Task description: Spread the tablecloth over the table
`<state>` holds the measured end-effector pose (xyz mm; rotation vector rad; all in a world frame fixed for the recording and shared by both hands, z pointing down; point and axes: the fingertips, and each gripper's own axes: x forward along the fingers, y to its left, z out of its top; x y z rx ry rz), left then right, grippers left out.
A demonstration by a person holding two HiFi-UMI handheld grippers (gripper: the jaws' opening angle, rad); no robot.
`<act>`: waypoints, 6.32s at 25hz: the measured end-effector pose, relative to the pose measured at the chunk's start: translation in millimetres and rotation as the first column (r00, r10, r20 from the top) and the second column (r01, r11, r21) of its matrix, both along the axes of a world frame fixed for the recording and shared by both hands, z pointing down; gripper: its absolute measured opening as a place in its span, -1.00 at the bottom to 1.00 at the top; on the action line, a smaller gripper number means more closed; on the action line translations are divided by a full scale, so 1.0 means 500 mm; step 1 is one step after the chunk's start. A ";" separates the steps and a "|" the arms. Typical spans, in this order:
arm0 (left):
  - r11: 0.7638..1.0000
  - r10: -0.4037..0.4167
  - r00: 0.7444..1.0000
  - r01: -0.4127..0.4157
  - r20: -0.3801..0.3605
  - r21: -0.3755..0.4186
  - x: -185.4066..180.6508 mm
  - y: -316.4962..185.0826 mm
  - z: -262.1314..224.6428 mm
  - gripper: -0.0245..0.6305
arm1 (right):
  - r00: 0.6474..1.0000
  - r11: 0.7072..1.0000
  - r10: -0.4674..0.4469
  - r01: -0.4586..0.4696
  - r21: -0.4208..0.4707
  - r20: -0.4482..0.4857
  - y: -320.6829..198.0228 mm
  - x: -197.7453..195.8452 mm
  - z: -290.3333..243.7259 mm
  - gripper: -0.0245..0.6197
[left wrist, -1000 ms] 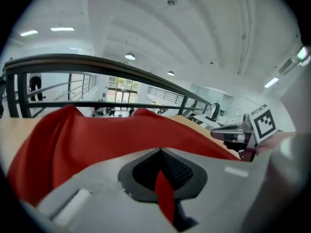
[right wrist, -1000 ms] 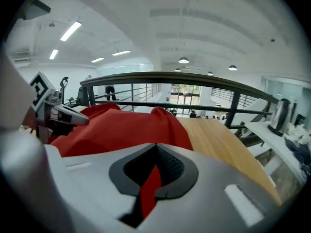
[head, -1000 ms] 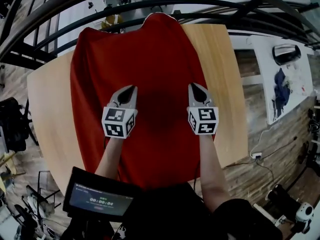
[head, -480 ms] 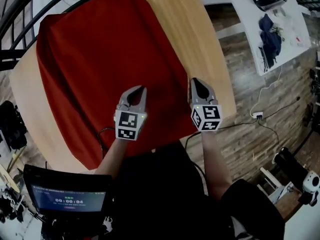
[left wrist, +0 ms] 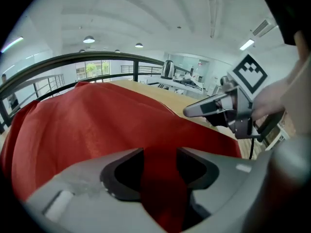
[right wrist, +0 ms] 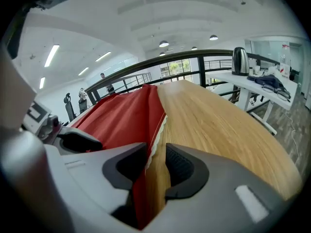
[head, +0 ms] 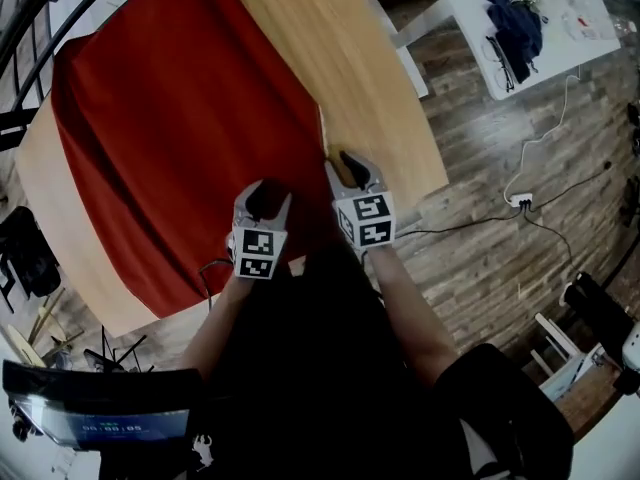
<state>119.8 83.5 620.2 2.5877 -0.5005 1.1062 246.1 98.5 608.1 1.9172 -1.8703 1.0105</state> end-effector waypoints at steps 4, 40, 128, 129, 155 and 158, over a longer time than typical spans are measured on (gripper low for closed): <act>0.996 -0.082 0.997 0.082 -0.001 -0.038 -0.018 -0.007 0.005 -0.37 | 0.993 0.991 -0.097 0.090 -0.102 -0.066 -0.061 -0.012 0.025 -0.46; 0.994 0.090 0.996 -0.088 0.029 -0.065 0.075 0.032 -0.026 -0.83 | 0.935 0.996 -0.070 0.088 0.034 -0.349 -0.228 0.352 -0.062 -0.46; 0.985 -0.054 0.990 0.075 0.132 -0.156 -0.006 0.168 0.000 -0.91 | 0.953 0.926 -0.198 0.105 -0.362 -0.229 0.392 0.434 0.038 -0.88; 0.990 -0.050 0.991 0.066 0.122 -0.125 0.019 0.167 -0.007 -0.91 | 0.959 0.931 -0.186 0.103 -0.350 -0.214 0.404 0.440 0.051 -0.87; 0.981 -0.191 0.981 0.192 -0.044 0.037 0.265 -0.139 -0.051 -0.92 | 0.944 0.968 -0.227 0.246 0.050 -0.238 -0.415 0.329 -0.095 -0.59; 0.976 -0.215 0.976 0.215 -0.016 -0.016 0.272 -0.218 -0.005 -0.91 | 0.932 0.962 -0.258 0.274 0.025 -0.255 -0.512 0.329 -0.075 -0.43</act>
